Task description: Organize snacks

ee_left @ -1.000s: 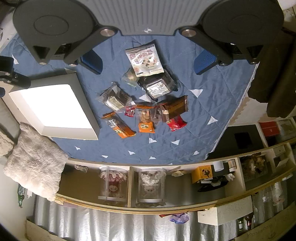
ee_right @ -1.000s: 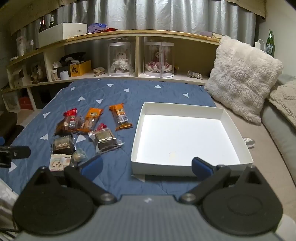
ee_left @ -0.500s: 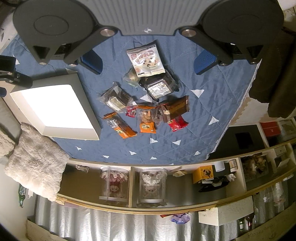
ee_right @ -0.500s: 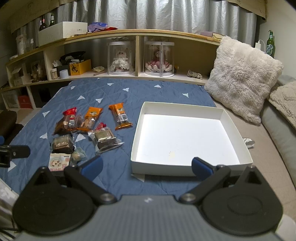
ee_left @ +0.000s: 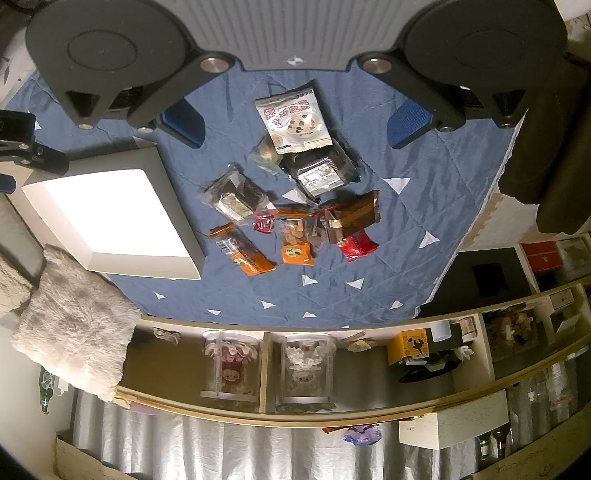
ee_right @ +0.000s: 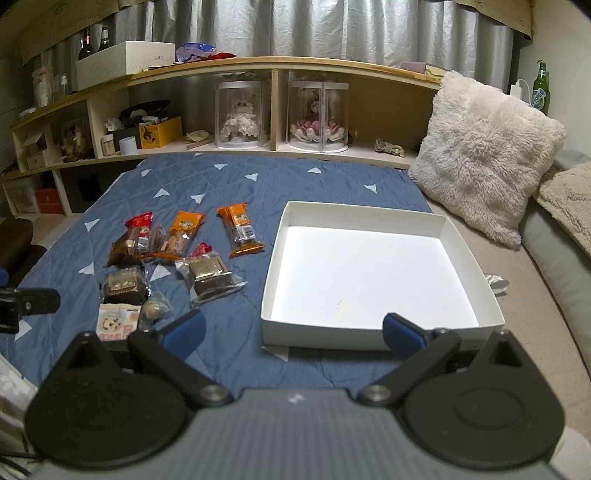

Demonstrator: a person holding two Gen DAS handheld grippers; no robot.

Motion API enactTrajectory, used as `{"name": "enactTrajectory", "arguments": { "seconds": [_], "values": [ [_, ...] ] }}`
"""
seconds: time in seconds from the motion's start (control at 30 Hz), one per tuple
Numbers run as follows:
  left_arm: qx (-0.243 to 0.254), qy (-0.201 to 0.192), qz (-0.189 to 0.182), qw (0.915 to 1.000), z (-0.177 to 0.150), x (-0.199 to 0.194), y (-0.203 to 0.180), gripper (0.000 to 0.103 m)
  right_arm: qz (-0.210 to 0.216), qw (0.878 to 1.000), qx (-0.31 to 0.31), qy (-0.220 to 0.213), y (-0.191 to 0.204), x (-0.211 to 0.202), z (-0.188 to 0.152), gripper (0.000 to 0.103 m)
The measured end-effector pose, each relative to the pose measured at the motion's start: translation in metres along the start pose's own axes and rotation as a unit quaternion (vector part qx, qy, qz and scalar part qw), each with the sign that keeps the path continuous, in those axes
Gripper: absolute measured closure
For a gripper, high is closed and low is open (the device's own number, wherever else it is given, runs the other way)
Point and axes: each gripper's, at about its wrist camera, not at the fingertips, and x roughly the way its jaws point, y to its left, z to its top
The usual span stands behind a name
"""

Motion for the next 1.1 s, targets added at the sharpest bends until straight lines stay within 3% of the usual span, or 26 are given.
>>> {"name": "enactTrajectory", "arguments": {
  "seconds": [1.1],
  "values": [
    [-0.002,0.000,-0.002,1.0000,-0.0002,-0.0001,0.0013,0.000,-0.004,1.000,-0.008,0.003,0.0016,0.0008,0.0000,0.001]
  ]
}}
